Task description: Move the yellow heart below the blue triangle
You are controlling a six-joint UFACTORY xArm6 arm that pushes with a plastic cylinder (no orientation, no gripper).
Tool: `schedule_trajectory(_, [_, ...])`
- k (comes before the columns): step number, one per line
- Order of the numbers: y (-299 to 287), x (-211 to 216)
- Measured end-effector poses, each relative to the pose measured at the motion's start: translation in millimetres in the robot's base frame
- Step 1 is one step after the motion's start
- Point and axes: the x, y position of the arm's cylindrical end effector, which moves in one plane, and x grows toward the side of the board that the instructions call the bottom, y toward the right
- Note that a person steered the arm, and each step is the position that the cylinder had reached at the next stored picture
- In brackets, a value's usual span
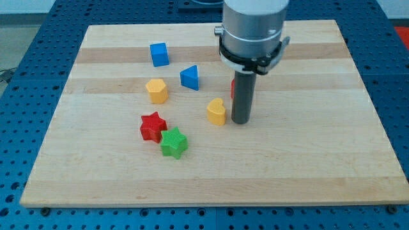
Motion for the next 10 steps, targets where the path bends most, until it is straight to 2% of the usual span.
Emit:
schedule_trajectory(1, [-13,-19])
schedule_trajectory(3, [-37,-25])
schedule_trajectory(4, [-10,8])
schedule_trajectory(5, [-10,15])
schedule_trajectory(7, [-56,16])
schedule_trajectory(8, [-62,8])
schedule_trajectory(10, [-62,-51])
